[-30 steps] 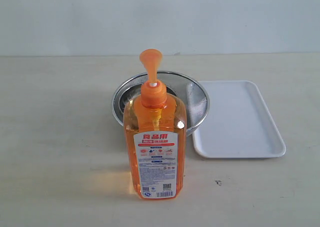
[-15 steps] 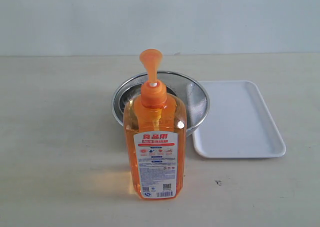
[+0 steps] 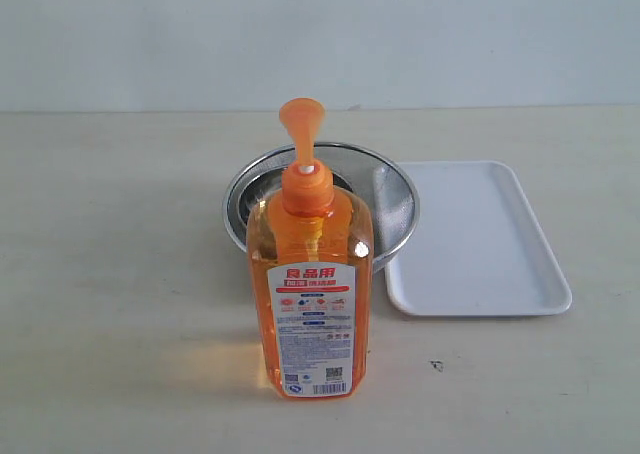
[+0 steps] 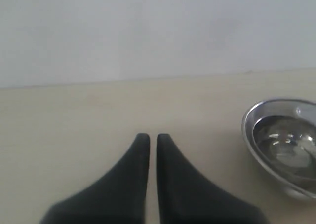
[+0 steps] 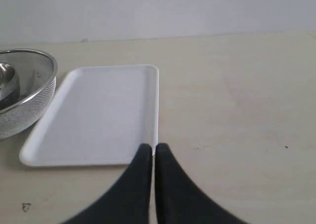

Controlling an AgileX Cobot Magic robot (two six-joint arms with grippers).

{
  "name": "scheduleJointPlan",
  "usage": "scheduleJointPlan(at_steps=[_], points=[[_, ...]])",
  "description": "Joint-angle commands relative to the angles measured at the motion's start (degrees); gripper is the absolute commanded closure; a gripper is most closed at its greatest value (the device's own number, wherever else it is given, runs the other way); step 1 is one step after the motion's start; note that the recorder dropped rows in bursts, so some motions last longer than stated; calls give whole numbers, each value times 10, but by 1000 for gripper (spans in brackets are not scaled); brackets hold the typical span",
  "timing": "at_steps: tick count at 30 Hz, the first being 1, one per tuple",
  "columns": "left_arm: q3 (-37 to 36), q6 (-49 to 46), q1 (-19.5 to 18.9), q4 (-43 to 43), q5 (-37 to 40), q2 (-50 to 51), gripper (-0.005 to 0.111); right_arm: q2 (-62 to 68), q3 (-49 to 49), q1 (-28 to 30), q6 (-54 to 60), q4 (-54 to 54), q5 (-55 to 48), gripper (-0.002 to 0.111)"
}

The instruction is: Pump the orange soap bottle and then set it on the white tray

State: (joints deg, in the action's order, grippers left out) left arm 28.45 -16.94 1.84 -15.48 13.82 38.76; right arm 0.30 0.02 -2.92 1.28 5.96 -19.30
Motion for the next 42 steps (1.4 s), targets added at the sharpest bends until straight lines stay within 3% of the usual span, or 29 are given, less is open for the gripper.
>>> scheduleJointPlan(at_steps=[1, 4, 6, 7, 8, 9, 12, 17, 20, 22, 32, 35, 42], points=[[2, -21, 2, -8, -1, 59, 102, -3, 0, 0, 1, -6, 21, 108], [2, -87, 17, -47, 3, 91, 102, -3, 0, 0, 1, -6, 59, 108], [4, -234, 54, -129, 33, 113, 102, -3, 0, 0, 1, -6, 101, 108], [7, -387, 76, -209, 63, 125, 102, -3, 0, 0, 1, -6, 128, 108], [7, -468, 82, -247, 81, 130, 102, -3, 0, 0, 1, -6, 149, 108], [8, -616, 89, -353, 136, 144, 102, -3, 0, 0, 1, -6, 176, 108], [8, -826, 89, -503, 222, 192, 102, -3, 0, 0, -21, 1, 235, 108], [9, -899, 89, -534, 229, 293, 102, -3, 0, 0, -164, 42, 235, 108], [9, -1005, 89, -690, 287, 368, 102, -3, 0, -9, -164, 41, 221, 108], [9, -1052, 89, -714, 342, 398, 102, -3, 0, -27, -162, 40, 210, 108], [9, -1019, 89, -771, 351, 436, 100, 63, -53, -144, -87, 39, 175, 108], [9, -1019, 89, -772, 371, 436, 84, 102, -55, -156, -75, 39, 185, 108], [9, -997, 89, -820, 353, 436, 16, 216, -66, -156, -67, 37, 203, 108]])
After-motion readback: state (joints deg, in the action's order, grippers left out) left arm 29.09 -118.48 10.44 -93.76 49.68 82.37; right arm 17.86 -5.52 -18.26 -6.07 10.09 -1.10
